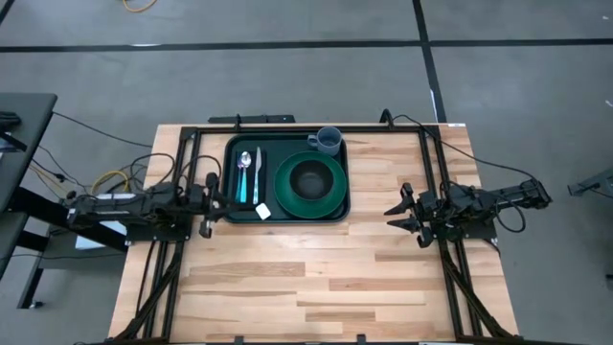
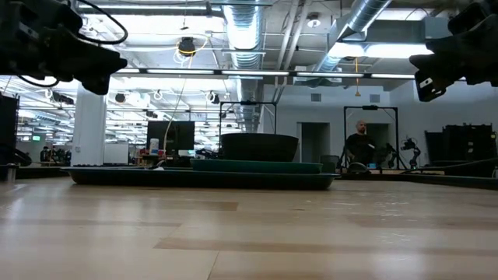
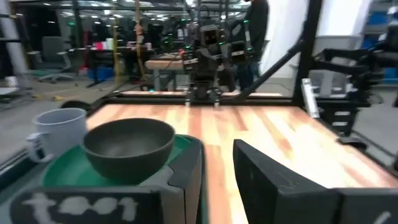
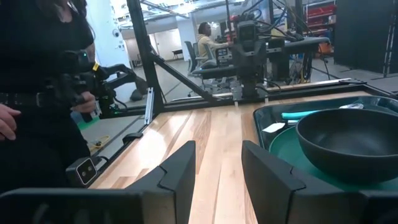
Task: Set up tray
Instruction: Return to Home Position
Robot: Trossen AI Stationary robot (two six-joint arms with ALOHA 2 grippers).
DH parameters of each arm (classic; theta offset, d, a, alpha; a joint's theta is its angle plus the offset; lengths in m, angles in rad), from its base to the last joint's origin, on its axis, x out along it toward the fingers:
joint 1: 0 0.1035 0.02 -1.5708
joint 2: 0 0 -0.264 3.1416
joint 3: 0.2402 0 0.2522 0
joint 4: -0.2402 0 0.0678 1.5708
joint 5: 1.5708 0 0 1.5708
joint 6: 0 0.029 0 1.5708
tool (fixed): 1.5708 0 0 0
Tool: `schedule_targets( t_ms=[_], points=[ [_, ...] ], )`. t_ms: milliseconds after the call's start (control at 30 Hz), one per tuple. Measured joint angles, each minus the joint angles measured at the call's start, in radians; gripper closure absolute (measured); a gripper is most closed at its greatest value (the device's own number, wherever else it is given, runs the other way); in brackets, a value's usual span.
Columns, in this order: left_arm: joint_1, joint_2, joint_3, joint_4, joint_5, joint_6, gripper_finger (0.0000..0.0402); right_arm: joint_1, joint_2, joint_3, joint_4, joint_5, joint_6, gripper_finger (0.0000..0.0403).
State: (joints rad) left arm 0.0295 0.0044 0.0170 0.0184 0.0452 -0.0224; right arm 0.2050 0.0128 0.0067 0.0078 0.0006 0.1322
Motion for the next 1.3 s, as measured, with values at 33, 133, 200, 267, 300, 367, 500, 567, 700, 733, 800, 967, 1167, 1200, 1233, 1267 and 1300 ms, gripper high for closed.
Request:
schedule_targets(
  t_ms=[33, 133, 200, 267, 300, 367, 500, 567, 700, 733, 800, 967, 1167, 1200, 1233, 1267, 1300],
  points=[
    [0.000, 0.000, 0.000, -0.004, -0.017, 0.008, 0.0317, 0.000, 0.000, 0.000, 0.000, 0.000, 0.000, 0.0281],
    [0.000, 0.005, 0.001, -0.012, -0.060, 0.014, 0.0317, 0.000, 0.000, 0.000, 0.000, 0.000, 0.000, 0.0281],
    [0.000, 0.006, 0.001, -0.010, -0.068, 0.007, 0.0317, 0.000, 0.000, 0.000, 0.000, 0.000, 0.000, 0.0281],
    [0.000, 0.006, 0.001, -0.010, -0.070, -0.005, 0.0317, 0.000, 0.000, 0.000, 0.000, 0.000, 0.000, 0.0281],
    [0.000, 0.006, 0.001, -0.010, -0.070, -0.008, 0.0317, 0.000, 0.000, 0.000, 0.000, 0.000, 0.000, 0.0281],
    [0.000, 0.007, 0.001, -0.010, -0.071, -0.012, 0.0317, 0.000, 0.000, 0.000, 0.000, 0.000, 0.000, 0.0281],
    [0.000, 0.007, 0.001, -0.010, -0.073, -0.012, 0.0317, 0.000, 0.000, 0.000, 0.000, 0.000, 0.000, 0.0281],
    [-0.001, 0.007, 0.001, -0.010, -0.073, -0.013, 0.0317, 0.000, 0.000, 0.000, 0.000, 0.000, 0.000, 0.0281],
    [-0.001, 0.007, 0.002, -0.011, -0.076, -0.013, 0.0317, 0.000, 0.000, 0.000, 0.000, 0.000, 0.000, 0.0281],
    [-0.001, 0.007, 0.002, -0.011, -0.076, -0.013, 0.0317, 0.000, 0.000, 0.000, 0.000, 0.000, 0.000, 0.0281],
    [-0.001, 0.007, 0.002, -0.012, -0.076, -0.013, 0.0317, 0.000, 0.000, 0.000, 0.000, 0.000, 0.000, 0.0281],
    [-0.001, 0.007, 0.002, -0.012, -0.076, -0.014, 0.0317, 0.000, 0.000, 0.000, 0.000, 0.000, 0.000, 0.0281],
    [-0.001, 0.007, 0.002, -0.012, -0.076, -0.016, 0.0317, 0.000, 0.000, 0.000, 0.000, 0.000, 0.000, 0.0281],
    [-0.001, 0.007, 0.002, -0.012, -0.076, -0.016, 0.0317, 0.000, 0.000, 0.000, 0.000, 0.000, 0.000, 0.0281],
    [-0.001, 0.007, 0.002, -0.012, -0.076, -0.016, 0.0317, 0.000, 0.000, 0.000, 0.000, 0.000, 0.000, 0.0281],
    [-0.001, 0.007, 0.002, -0.012, -0.076, -0.016, 0.0317, 0.000, 0.000, 0.000, 0.000, 0.000, 0.000, 0.0281],
    [-0.001, 0.007, 0.002, -0.012, -0.076, -0.016, 0.0317, 0.000, 0.000, 0.000, 0.000, 0.000, 0.000, 0.0281]
  ],
)
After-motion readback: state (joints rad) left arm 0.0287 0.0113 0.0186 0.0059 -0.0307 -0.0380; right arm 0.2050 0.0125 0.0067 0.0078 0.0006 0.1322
